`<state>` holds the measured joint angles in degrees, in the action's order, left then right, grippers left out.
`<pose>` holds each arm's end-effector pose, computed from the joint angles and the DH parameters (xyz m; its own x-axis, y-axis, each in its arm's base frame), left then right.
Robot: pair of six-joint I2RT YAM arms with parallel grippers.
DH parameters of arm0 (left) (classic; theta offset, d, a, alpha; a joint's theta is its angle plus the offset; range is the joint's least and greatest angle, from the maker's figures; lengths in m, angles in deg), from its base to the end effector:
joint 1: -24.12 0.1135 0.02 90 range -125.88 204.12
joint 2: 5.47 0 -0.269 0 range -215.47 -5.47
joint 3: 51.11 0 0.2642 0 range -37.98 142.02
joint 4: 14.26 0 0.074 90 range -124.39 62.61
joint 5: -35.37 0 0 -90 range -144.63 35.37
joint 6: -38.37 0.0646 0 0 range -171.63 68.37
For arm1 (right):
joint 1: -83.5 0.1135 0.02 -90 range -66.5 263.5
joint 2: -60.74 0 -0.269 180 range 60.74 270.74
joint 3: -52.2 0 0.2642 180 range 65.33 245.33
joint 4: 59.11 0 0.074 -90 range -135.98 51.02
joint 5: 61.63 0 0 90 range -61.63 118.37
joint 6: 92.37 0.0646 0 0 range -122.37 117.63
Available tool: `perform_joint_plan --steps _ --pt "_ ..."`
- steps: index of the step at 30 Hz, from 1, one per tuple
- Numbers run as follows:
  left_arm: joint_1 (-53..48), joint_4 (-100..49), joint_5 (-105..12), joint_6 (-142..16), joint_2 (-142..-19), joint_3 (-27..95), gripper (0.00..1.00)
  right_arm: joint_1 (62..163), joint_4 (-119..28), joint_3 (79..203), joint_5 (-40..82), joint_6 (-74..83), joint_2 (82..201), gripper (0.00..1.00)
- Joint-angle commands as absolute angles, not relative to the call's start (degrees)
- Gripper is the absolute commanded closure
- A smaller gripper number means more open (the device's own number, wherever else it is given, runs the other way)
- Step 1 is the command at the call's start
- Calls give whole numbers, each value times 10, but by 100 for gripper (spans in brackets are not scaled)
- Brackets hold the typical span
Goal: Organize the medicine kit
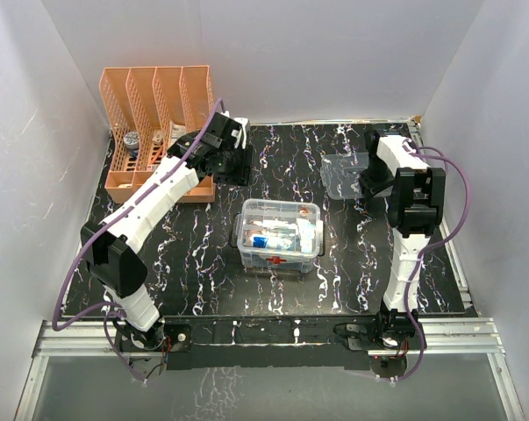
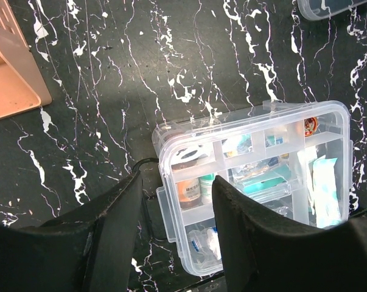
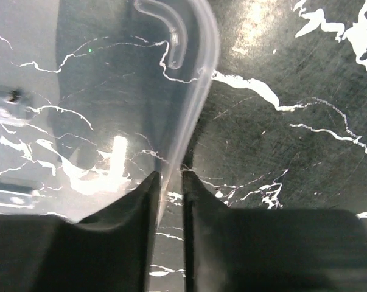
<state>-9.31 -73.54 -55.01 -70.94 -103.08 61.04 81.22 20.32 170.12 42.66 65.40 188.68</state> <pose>0.3422 -0.2254 0.3489 -0.7353 0.0891 -0.6719 0.3219 0.9183 -0.2305 0.4459 -0.0337 0.1431 -0.3401 0.9113 -0.2321 0.9404 0.3295 -0.0845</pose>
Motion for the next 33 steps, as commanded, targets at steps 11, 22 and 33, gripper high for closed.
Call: perform_joint_plan --steps 11,22,33 --pt "-88 -737 -595 -707 -984 599 52 815 78 1629 393 611 1799 100" --pt "-85 -736 -626 -677 -1000 622 49 816 -161 1552 285 641 1702 100" --pt "-54 -685 -612 -675 -1026 659 47 817 -386 1428 159 659 1636 100"
